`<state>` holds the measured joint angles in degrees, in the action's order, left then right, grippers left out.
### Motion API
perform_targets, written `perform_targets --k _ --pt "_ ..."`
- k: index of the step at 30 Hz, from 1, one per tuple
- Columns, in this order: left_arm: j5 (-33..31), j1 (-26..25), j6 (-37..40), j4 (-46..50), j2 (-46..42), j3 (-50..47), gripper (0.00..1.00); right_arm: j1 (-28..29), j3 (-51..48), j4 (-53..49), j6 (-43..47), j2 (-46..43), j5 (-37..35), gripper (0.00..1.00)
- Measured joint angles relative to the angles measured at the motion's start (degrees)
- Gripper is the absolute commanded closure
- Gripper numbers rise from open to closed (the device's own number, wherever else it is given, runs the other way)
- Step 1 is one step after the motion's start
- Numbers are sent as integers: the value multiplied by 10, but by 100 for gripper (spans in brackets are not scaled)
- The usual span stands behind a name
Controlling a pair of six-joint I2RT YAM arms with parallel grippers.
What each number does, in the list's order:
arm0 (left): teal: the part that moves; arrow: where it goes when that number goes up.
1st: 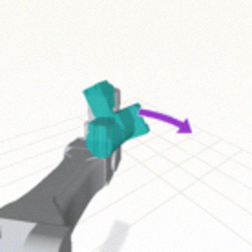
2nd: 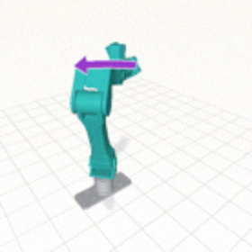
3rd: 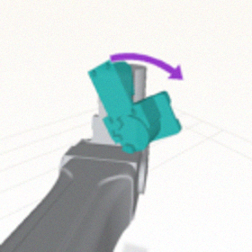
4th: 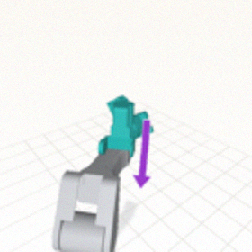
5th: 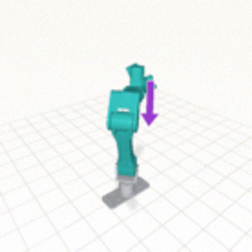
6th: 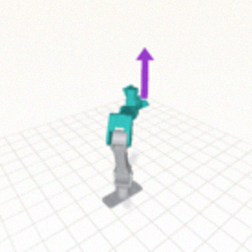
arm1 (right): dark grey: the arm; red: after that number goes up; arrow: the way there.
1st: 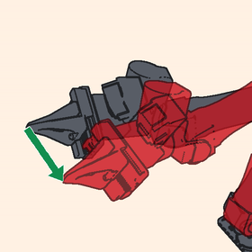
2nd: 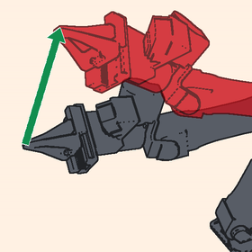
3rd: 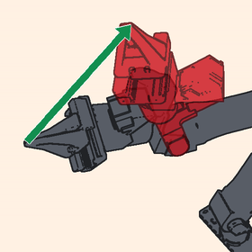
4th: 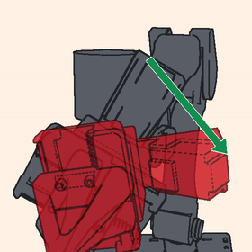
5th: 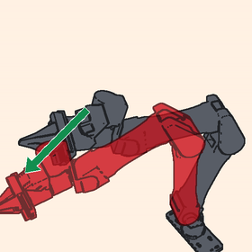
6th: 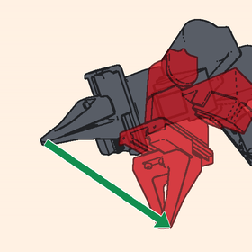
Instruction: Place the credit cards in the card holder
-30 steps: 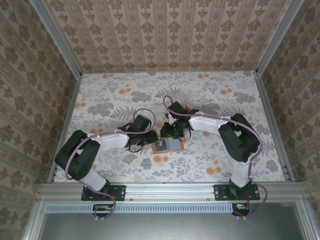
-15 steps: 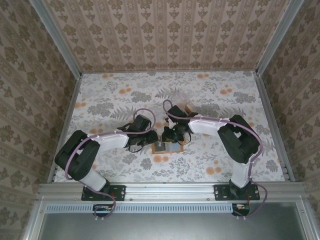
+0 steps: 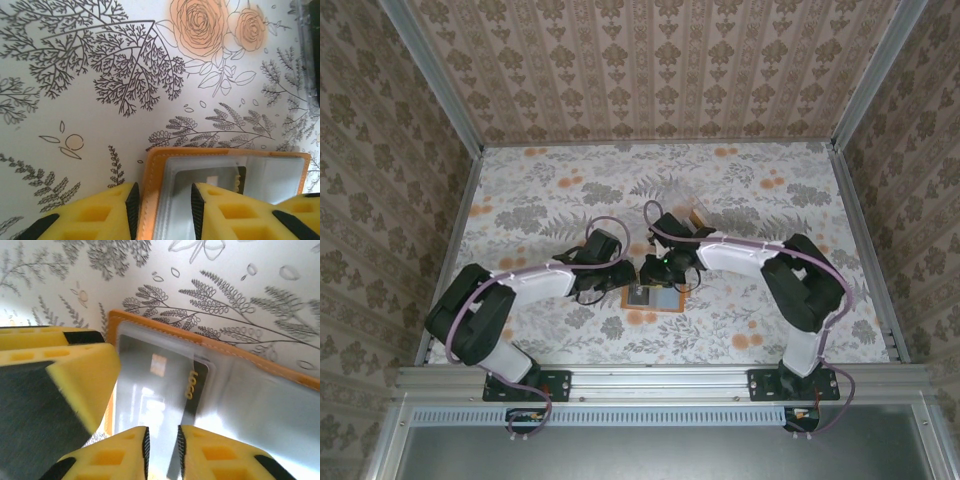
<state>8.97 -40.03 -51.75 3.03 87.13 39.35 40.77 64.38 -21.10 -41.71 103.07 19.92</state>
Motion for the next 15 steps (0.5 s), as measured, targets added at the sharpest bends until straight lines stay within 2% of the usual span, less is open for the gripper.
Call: perform_targets --k 7,12,15 --pt "-12 0 3 19 -42 -3 53 -21 36 -105 63 -103 -117 65" --pt "-17 -2 9 29 -63 -1 42 -80 68 -166 112 -145 -208 56" --pt "-19 -9 14 39 -63 15 38 -116 91 -195 144 -145 -246 54"
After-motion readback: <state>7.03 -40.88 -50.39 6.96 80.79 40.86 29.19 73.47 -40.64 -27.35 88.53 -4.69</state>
